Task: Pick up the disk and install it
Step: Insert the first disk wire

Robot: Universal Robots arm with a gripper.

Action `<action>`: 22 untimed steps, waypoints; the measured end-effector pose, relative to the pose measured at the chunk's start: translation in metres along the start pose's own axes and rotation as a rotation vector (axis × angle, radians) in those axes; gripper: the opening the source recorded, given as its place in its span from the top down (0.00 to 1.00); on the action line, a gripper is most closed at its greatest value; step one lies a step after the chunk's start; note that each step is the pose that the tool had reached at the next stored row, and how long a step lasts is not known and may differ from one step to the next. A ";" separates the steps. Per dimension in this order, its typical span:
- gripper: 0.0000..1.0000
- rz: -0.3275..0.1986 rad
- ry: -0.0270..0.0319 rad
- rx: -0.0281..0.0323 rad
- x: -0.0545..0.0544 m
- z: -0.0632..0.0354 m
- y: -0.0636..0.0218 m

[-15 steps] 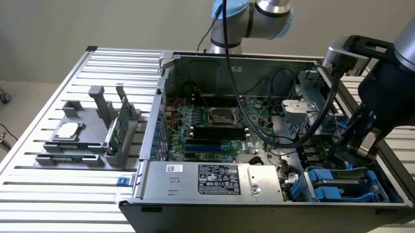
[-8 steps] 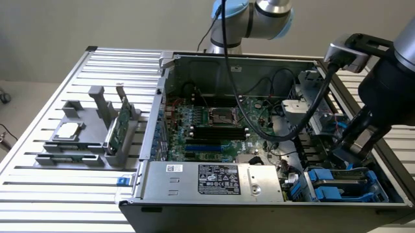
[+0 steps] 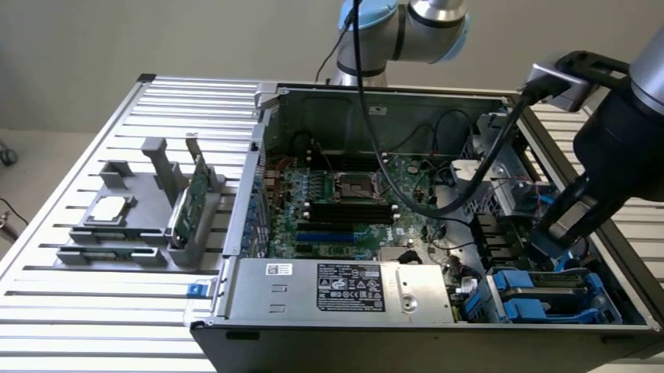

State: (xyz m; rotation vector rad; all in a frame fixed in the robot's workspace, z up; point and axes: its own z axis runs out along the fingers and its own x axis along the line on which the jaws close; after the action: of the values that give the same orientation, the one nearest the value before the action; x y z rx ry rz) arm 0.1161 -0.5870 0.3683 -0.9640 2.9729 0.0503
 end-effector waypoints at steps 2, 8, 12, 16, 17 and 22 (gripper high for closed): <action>0.76 0.035 -0.0009 0.0009 0.000 0.0000 0.0000; 0.76 0.141 -0.0037 0.0036 0.000 0.0000 0.0000; 0.76 0.213 -0.0055 0.0054 0.000 0.0000 0.0000; 0.76 0.283 -0.0072 0.0071 0.000 0.0000 0.0000; 0.76 0.300 -0.0077 0.0076 0.000 0.0000 0.0000; 0.76 0.389 -0.0100 0.0098 0.000 0.0000 0.0000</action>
State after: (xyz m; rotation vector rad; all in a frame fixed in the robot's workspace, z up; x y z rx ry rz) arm 0.1161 -0.5870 0.3683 -0.3705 3.0974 0.0444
